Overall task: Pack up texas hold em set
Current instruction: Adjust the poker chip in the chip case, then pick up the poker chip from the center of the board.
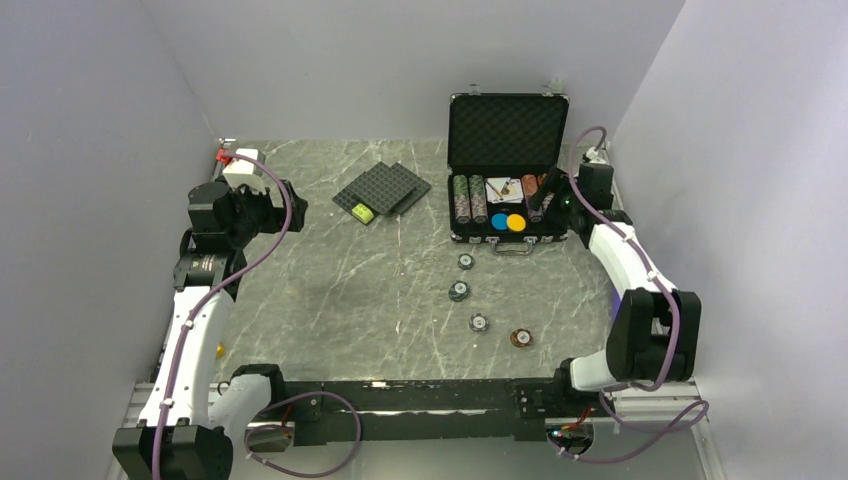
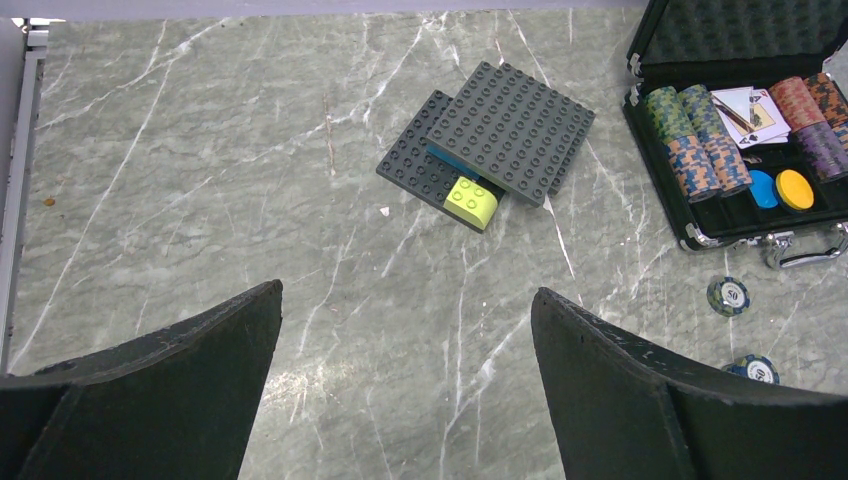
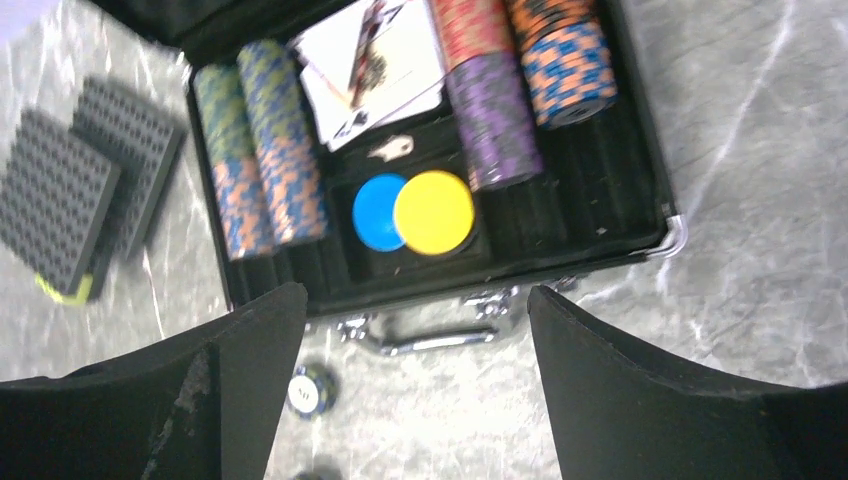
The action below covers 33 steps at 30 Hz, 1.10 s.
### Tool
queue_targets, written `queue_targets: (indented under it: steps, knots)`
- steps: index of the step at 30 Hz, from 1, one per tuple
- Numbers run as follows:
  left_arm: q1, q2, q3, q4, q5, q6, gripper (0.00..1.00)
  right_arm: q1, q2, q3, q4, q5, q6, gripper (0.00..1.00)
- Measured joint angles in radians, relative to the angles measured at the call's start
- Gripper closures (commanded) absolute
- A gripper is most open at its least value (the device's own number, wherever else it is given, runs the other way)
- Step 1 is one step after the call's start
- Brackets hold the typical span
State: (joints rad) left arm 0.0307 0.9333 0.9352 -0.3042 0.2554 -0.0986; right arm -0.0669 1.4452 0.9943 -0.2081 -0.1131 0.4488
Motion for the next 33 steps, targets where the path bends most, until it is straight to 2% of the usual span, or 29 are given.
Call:
queue_targets:
  steps: [4,7,14,24,29,33]
  knots:
    - [0.000,0.000,0.000,0.000,0.000,0.000,0.02,0.105,-0.044,-0.001,-0.065,0.022,-0.055,0.15]
    - [0.000,0.000,0.000,0.000,0.000,0.000,0.02,0.247,-0.040,0.000,-0.121,0.054,-0.087,0.17]
    - [0.000,0.000,0.000,0.000,0.000,0.000,0.02,0.507,0.109,0.074,-0.212,0.154,-0.098,0.20]
    - [0.000,0.000,0.000,0.000,0.000,0.000,0.02,0.581,0.327,0.158,-0.261,0.253,-0.098,0.24]
    - [0.000,0.000,0.000,0.000,0.000,0.000,0.02,0.587,0.355,0.177,-0.269,0.269,-0.098,0.28]
    - [0.000,0.000,0.000,0.000,0.000,0.000,0.02,0.593,0.371,0.185,-0.270,0.269,-0.098,0.35]
